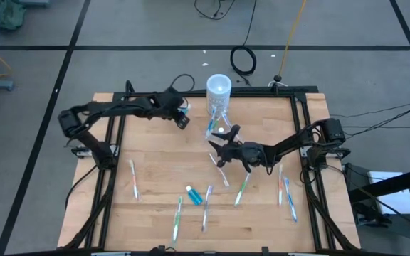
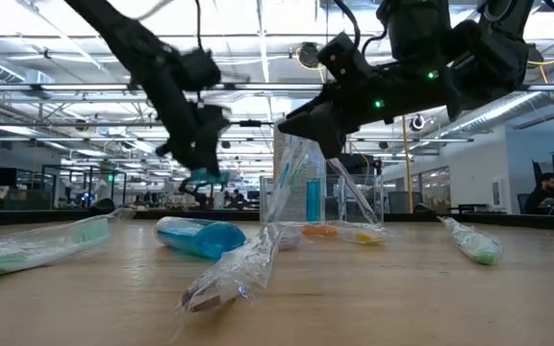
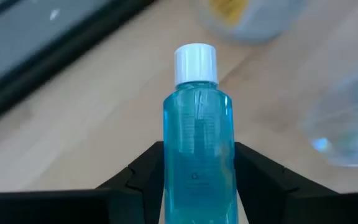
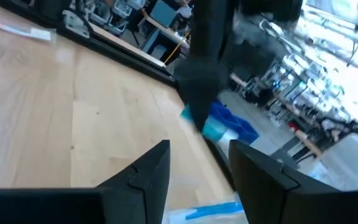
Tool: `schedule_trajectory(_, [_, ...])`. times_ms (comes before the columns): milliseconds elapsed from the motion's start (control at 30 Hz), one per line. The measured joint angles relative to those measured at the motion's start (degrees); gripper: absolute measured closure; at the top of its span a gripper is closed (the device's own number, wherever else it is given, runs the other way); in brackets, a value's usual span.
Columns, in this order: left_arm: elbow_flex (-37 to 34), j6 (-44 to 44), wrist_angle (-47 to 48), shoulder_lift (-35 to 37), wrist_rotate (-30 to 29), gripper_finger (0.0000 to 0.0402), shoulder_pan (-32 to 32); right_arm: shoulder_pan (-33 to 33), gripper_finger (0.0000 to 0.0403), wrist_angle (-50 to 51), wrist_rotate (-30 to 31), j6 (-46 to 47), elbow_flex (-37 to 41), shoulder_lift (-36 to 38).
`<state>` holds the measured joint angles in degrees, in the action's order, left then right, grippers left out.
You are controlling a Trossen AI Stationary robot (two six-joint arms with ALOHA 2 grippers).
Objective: Pick & Place toothbrushing station
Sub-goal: Put the top mouthwash into the transparent organizer
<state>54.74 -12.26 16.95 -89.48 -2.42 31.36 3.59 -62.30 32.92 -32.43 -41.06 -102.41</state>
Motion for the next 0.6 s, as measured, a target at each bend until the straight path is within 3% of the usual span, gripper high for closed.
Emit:
schedule_trajectory(333, [0.13,9.81,-7.75,9.34,0.80,0.0229,-9.39,1.45,0.0247,3.01,0.24,4.10,0.02,0.89])
schedule_trajectory(467, [0.11,18.31,-11.23,9.52,2.98,0.0228,-13.36,3.53,0.0247,5.36,0.59,3.41,-0.01,4.96])
schedule_trajectory(600, [0.11,24.52,-11.15,9.50,5.30,0.0228,-17.03,5.30,0.0247,13.72,5.26,6.31,0.04,11.53])
